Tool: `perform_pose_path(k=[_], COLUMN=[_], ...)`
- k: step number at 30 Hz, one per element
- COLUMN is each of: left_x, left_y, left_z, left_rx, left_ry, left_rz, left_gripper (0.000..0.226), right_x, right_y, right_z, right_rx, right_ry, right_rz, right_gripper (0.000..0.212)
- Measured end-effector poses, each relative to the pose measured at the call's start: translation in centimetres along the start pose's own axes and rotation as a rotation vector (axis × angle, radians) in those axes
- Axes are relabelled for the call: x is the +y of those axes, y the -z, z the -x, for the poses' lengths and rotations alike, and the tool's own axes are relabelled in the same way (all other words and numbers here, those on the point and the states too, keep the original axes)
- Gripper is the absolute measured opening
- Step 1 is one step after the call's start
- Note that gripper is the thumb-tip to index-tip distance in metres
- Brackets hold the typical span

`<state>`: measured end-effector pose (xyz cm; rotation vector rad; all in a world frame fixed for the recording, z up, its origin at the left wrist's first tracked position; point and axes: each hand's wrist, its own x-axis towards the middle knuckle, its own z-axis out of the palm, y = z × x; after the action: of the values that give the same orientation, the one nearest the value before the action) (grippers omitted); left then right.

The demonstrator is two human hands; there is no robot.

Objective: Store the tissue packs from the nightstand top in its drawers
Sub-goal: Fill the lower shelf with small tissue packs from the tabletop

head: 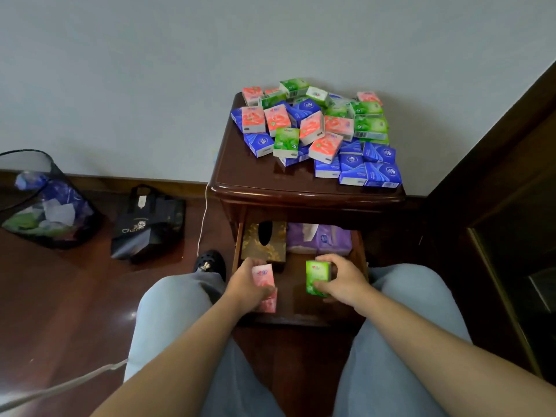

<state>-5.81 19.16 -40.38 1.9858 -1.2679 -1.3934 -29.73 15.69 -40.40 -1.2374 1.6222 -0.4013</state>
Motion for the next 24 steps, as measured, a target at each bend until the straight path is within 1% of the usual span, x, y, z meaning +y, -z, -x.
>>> perform_pose_path(k=[1, 3, 6, 8, 12, 16, 21, 24], left_x=[-0.1, -0.2, -0.4, -0.5, -0.6, -0.8, -0.7, -0.5], left_y=[0.0, -0.2, -0.6, -0.8, -1.0, -0.7, -0.2, -0.2], left_z=[-0.3, -1.0, -2.2, -2.9, -4.1, -4.9, -5.3, -5.3], left_rx=[-0.003, 0.003, 0.026, 0.043, 0.089, 0.071, 0.059, 0.019], left_ry=[0.011, 0.03, 0.026, 0.034, 0.039, 0.069, 0.134, 0.195], left_rz=[-0.004, -0.028, -0.07, -0.083, -0.077, -0.057, -0.029, 0.062], left_gripper=[0.054, 0.049, 0.043, 0.038, 0.033, 0.033, 0.039, 0.042], right_x=[0.2, 0.6, 1.1, 1.5, 2.6, 3.9, 4.1, 4.0], right_y=[-0.3, -1.2, -2.7, -4.0, -7.1, -9.1, -9.8, -9.8], right_z=[-0.3, -1.2, -3.0, -4.3, -6.3, -7.4, -8.4, -8.5], right_rx=[-0.011, -0.043, -0.087, -0.116, -0.18, -0.186, -0.151, -0.158], right_ry=[-0.021, -0.049, -0.012, -0.019, -0.1, -0.158, -0.16, -0.126], right_rz=[0.026, 0.084, 0.291, 0.373, 0.373, 0.404, 0.465, 0.532], right_gripper=[0.054, 0.049, 0.041, 0.039, 0.043, 0.04, 0.043, 0.04])
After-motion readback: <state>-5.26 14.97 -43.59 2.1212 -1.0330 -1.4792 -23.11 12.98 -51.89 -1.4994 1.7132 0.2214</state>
